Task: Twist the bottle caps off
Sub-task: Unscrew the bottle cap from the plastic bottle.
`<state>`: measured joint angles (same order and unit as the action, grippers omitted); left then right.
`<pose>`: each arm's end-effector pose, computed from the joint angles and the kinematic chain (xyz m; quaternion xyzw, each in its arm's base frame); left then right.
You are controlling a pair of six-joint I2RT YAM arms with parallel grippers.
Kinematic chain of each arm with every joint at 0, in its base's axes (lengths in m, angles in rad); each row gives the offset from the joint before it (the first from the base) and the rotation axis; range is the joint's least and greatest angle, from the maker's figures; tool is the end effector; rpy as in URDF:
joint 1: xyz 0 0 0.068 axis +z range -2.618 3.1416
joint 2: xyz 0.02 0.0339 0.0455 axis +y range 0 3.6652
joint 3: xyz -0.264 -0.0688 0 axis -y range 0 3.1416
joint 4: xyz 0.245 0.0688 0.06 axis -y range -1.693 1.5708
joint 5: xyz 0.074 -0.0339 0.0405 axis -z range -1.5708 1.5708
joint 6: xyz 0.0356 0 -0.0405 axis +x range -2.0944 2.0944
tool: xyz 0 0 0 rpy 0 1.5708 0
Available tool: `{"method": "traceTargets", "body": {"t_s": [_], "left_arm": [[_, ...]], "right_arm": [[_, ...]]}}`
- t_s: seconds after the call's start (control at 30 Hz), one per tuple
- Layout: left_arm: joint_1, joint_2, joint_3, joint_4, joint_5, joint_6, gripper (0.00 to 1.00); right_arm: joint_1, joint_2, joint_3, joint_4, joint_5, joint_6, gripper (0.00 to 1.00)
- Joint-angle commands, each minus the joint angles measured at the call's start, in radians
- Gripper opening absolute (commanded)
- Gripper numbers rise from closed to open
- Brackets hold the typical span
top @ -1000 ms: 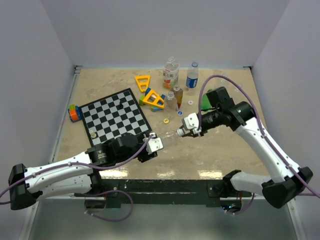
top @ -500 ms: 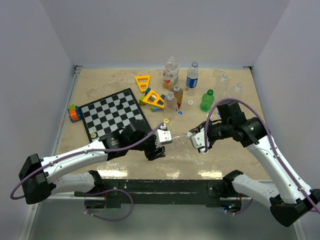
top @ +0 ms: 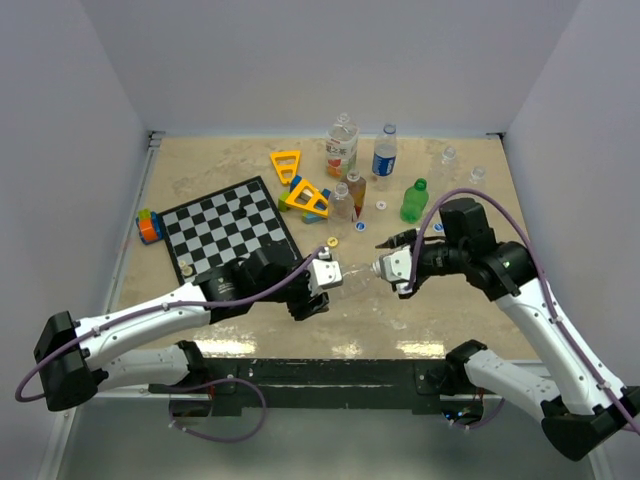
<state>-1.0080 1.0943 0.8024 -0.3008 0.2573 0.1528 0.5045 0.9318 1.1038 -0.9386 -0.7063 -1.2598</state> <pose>0.1208 -0.2085 0.2745 0.5305 0.6991 -0.2963 0.3770 0.1346 0.1007 0.3563 -0.7527 0.4442 0.1604 0.4587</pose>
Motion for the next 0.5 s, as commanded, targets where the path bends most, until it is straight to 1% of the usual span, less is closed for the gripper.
{"method": "traceTargets", "body": {"t_s": [0.0,0.13,0.27,0.47], "left_arm": [[-0.029,-0.048,-0.011,0.101,-0.035,0.014,0.00],[-0.029,-0.062,-0.029,0.091,-0.107,0.018,0.00],[-0.032,-0.059,-0.032,0.088,-0.142,0.019,0.00],[-0.038,-0.051,-0.022,0.089,-0.164,0.030,0.00]], "right_arm": [[-0.015,-0.040,0.004,0.133,-0.073,0.091,0.70],[-0.032,-0.070,0.021,0.113,-0.035,0.166,0.75],[-0.070,-0.100,0.018,0.089,-0.004,0.229,0.77],[-0.184,-0.156,-0.028,0.124,-0.058,0.312,0.78]]}}
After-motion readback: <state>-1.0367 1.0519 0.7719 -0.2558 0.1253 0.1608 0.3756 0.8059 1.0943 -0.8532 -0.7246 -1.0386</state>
